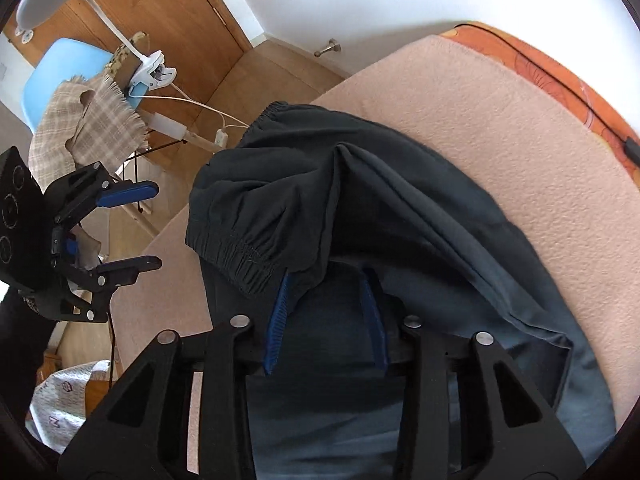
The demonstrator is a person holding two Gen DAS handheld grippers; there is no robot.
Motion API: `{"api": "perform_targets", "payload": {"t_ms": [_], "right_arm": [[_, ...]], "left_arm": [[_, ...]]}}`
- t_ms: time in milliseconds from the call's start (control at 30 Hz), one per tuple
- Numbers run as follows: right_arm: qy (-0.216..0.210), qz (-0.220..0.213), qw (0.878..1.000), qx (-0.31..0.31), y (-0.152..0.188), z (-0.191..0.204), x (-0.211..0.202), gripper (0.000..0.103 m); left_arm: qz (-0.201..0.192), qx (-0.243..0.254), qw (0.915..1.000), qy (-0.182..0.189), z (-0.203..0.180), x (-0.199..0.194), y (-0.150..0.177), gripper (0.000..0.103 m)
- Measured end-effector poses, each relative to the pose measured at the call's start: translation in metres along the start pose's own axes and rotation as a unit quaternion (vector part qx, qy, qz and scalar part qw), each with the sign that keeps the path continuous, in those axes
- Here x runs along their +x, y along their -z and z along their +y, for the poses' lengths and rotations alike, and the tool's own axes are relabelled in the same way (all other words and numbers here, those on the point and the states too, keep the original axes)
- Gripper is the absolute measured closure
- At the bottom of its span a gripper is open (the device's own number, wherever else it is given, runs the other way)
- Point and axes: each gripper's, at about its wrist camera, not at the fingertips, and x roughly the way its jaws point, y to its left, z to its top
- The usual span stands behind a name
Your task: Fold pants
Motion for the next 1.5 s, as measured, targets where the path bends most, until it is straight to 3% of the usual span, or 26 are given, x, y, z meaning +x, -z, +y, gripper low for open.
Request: {"api": "perform_targets", "payload": {"t_ms": [67, 367, 533, 633, 700, 767, 900, 1000, 1033, 1100, 1333, 1500], "right_arm": [[-0.029, 0.003, 0.999, 0.014, -0.004, 0.000, 0.004, 0.092], [-0.094, -0.062, 0.992, 0.053, -0.048, 0.010, -0.015, 0.095], [-0.060, -0.083, 0.993, 0.052, -0.071, 0.015, -0.019, 0.095], [-0.059, -0.059, 0.994, 0.064, -0.057, 0.008, -0.022, 0.090], [-0.045, -0.048, 0.995, 0.070, -0.040, 0.003, -0.021, 0.067], [-0.037, -0.043, 0.995, 0.080, -0.027, -0.003, -0.019, 0.055], [-0.034, -0.019, 0.994, 0.104, -0.008, -0.019, 0.003, 0.055], [-0.052, -0.026, 0.992, 0.109, -0.001, -0.019, 0.011, 0.055], [-0.061, -0.027, 0.992, 0.104, -0.002, -0.016, 0.013, 0.056], [-0.096, -0.016, 0.991, 0.096, -0.004, -0.009, 0.016, 0.096], [-0.135, -0.061, 0.985, 0.086, -0.044, 0.015, -0.004, 0.097], [-0.146, -0.072, 0.979, 0.125, -0.081, 0.008, 0.005, 0.095]], "left_arm": [[0.000, -0.004, 1.0000, 0.005, 0.004, 0.003, 0.001, 0.052], [-0.004, -0.016, 0.9995, 0.025, 0.011, 0.015, 0.007, 0.051], [-0.001, -0.001, 0.9998, 0.019, 0.007, 0.019, 0.008, 0.050], [0.000, 0.003, 0.9998, 0.020, 0.010, 0.020, 0.009, 0.050], [-0.006, -0.003, 0.9997, 0.022, 0.012, 0.022, 0.009, 0.050], [-0.011, -0.011, 0.9996, 0.026, 0.015, 0.023, 0.010, 0.050], [-0.018, -0.015, 0.9994, 0.027, 0.015, 0.020, 0.012, 0.050], [-0.015, -0.009, 0.9994, 0.031, 0.013, 0.019, 0.014, 0.050], [-0.014, -0.008, 0.9994, 0.030, 0.013, 0.019, 0.015, 0.050], [-0.014, -0.009, 0.9994, 0.031, 0.014, 0.018, 0.015, 0.050], [-0.009, -0.003, 0.9993, 0.036, 0.013, 0.025, 0.013, 0.044], [-0.004, -0.051, 0.9983, 0.029, 0.030, 0.037, 0.008, 0.044]]}}
